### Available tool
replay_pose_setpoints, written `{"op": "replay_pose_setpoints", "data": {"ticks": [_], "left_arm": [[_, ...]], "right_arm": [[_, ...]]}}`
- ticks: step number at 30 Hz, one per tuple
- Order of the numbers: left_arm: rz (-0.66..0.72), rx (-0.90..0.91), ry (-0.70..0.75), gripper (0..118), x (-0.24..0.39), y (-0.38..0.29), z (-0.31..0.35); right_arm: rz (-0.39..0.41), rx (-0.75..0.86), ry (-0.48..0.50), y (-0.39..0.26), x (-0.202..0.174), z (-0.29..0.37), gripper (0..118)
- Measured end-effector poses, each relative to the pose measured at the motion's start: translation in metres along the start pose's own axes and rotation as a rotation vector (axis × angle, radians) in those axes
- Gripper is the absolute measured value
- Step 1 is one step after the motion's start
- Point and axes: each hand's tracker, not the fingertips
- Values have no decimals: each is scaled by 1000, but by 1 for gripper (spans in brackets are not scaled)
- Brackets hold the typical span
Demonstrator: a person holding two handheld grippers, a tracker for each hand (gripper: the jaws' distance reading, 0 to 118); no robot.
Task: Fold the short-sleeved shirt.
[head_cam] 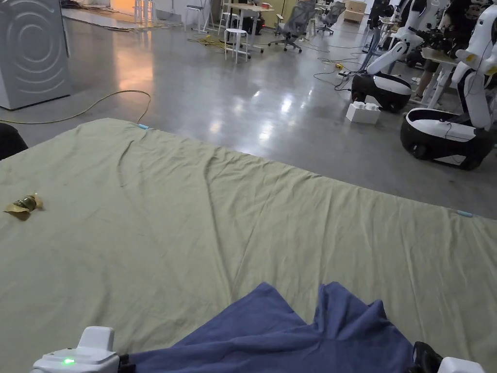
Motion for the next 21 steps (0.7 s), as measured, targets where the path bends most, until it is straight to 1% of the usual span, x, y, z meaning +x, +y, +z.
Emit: {"op": "replay_pose_setpoints", "data": {"ticks": [1, 2, 3, 5, 7, 8, 9, 10, 11, 12, 13, 14, 15, 16, 17, 18, 19, 20, 21], "left_arm": [[-1, -2, -4, 39, -10, 0, -26], [-16, 2, -5, 20, -9, 1, -26], [-33, 4, -14, 11, -7, 2, -27], [-44, -10, -55, 8, -10, 3, -45], [-63, -18, -45, 8, -13, 3, -50], [-60, -17, -50, 8, -16, 3, -52], [-25, -14, -68, 8, -21, 4, -53], [13, -12, -86, 7, -28, 4, -54], [33, -8, -94, 7, -31, 5, -54], [53, -3, -100, 7, -36, 5, -53], [73, 1, -107, 7, -39, 6, -54], [61, 6, -102, 7, -28, 6, -53], [58, 12, -101, 7, -28, 7, -53], [60, 20, -100, 7, -28, 7, -53], [68, 35, -102, 7, -15, 14, -3], [78, 39, -105, 7, -15, 15, -1], [86, 42, -107, 6, -15, 16, -1], [87, 46, -106, 6, -14, 17, -1], [88, 54, -102, 6, -30, 7, -29]], "right_arm": [[1, -9, 4, -1, 0, -4, 3], [1, -16, 6, -2, 0, -8, 3], [1, -25, 8, -3, 1, -14, 3], [-4, -40, 16, -3, 5, -28, 3], [3, -93, 27, 0, 14, -51, 3], [-9, -126, 38, -1, 18, -62, 3], [0, -124, 33, 0, 25, -78, 3], [3, -170, 40, 0, 32, -95, 4], [-11, -215, 47, -2, 38, -110, 9], [16, -255, 80, -2, 45, -131, 16], [0, -311, 110, -5, 51, -148, 24], [24, -333, 89, -5, 56, -167, 42], [58, -409, 121, -1, 57, -179, 54], [69, -447, 141, -4, 60, -194, 62], [89, -477, 153, -7, 62, -206, 64], [119, -523, 171, -11, 63, -221, 64], [150, -544, 179, -18, 65, -232, 67], [184, -557, 179, -23, 64, -240, 76], [215, -596, 195, -29, 63, -251, 83]]}}
